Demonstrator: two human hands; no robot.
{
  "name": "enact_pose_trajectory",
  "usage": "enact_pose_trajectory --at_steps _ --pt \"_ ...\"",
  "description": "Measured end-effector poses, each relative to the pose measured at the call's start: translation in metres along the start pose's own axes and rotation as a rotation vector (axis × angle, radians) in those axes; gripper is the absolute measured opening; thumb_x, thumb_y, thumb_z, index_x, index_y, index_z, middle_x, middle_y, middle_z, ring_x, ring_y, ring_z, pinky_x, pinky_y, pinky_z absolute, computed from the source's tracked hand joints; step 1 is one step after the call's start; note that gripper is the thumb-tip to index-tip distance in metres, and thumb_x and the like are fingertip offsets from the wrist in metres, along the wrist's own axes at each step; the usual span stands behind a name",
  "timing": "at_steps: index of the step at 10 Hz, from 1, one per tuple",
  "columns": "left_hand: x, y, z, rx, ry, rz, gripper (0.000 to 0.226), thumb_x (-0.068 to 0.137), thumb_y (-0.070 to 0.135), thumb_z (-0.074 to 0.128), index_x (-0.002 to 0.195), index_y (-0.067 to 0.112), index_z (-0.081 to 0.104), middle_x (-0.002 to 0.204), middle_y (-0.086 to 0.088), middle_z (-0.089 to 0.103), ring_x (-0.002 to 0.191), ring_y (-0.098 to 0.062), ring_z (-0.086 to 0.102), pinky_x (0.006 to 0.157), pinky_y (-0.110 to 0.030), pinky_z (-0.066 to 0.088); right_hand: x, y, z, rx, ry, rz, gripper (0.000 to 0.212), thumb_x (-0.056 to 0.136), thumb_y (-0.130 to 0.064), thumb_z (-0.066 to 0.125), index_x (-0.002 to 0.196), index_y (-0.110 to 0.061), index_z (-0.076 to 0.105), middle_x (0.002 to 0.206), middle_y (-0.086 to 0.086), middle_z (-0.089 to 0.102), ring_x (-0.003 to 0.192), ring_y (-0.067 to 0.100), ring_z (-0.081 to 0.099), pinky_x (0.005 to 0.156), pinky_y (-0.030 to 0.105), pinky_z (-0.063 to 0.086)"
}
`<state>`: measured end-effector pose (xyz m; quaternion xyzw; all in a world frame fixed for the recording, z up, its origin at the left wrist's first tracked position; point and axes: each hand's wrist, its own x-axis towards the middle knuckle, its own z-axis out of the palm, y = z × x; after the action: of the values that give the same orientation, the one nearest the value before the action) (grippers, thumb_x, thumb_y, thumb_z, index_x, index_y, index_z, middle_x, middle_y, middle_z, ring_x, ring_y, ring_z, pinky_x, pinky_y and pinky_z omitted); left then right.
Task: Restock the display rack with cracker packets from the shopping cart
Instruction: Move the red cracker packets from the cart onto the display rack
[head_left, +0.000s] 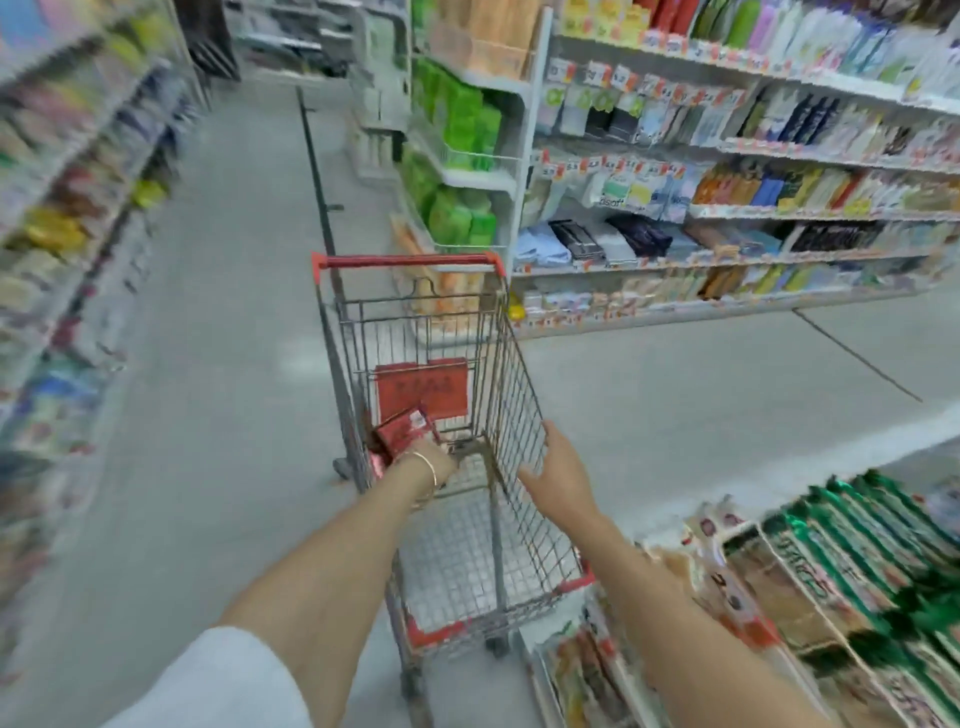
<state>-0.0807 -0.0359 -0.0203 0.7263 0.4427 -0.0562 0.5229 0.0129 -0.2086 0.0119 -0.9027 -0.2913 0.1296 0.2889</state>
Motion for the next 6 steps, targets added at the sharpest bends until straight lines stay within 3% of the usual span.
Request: enact_pose_trajectory --at_steps 1,2,3,4,5,6 --pt "-0.02 -0.02 -0.021 -0.056 0.031 -0.102 0.014 0.102 0.012 0.052 0.088 0.01 0.055 0.095 -0.011 0.051 0.081 -0.02 0.047 0.067 -0.02 0.05 0.012 -0.007 0.041 0.0 -0.106 0.033 0.068 0.093 -0.021 0.065 0.151 -0.01 0.032 0.142 0.012 0.051 0.13 0.03 0.05 0.108 0.04 0.039" --pt "0.016 -0.062 -0.027 -0.061 0.067 -0.191 0.033 0.096 0.017 0.06 0.123 -0.003 0.06 0.101 -0.011 0.055 0.093 -0.024 0.053 0.087 -0.032 0.053 0.032 -0.004 0.077 -0.009 -0.203 0.045 0.064 0.091 -0.022 0.061 0.149 -0.012 0.035 0.132 0.005 0.058 0.114 0.025 0.06 0.097 0.038 0.049" --pt "0.051 -0.084 -0.027 -0.078 0.064 -0.256 0.033 0.09 0.015 0.062 0.118 -0.002 0.064 0.092 -0.011 0.064 0.083 -0.029 0.061 0.078 -0.034 0.056 0.058 0.003 0.111 -0.04 -0.297 0.04 0.061 0.09 -0.022 0.062 0.145 -0.009 0.04 0.121 0.006 0.063 0.087 0.011 0.061 0.076 0.03 0.05" --pt "0.074 -0.084 -0.026 -0.113 0.053 -0.306 0.018 0.095 0.012 0.052 0.099 0.001 0.067 0.073 -0.008 0.056 0.064 -0.021 0.052 0.058 -0.027 0.044 0.091 0.011 0.141 -0.05 -0.404 0.065 0.066 0.094 -0.023 0.062 0.152 -0.012 0.031 0.146 0.01 0.049 0.121 0.026 0.057 0.097 0.038 0.05" --pt "0.113 -0.075 -0.015 -0.173 0.024 -0.345 0.022 0.096 0.016 0.052 0.077 0.01 0.06 0.081 -0.009 0.06 0.068 -0.02 0.055 0.058 -0.026 0.044 0.134 0.021 0.164 -0.119 -0.52 0.066 0.066 0.096 -0.025 0.059 0.153 -0.013 0.028 0.149 0.015 0.045 0.125 0.03 0.054 0.095 0.038 0.048" --pt "0.152 -0.067 -0.001 -0.269 0.05 -0.412 0.031 0.098 0.011 0.05 0.067 0.012 0.052 0.073 -0.005 0.055 0.065 -0.015 0.053 0.05 -0.021 0.043 0.184 0.037 0.182 -0.119 -0.621 0.115 0.063 0.098 -0.022 0.058 0.153 -0.012 0.028 0.146 0.016 0.047 0.108 0.028 0.062 0.078 0.033 0.048"
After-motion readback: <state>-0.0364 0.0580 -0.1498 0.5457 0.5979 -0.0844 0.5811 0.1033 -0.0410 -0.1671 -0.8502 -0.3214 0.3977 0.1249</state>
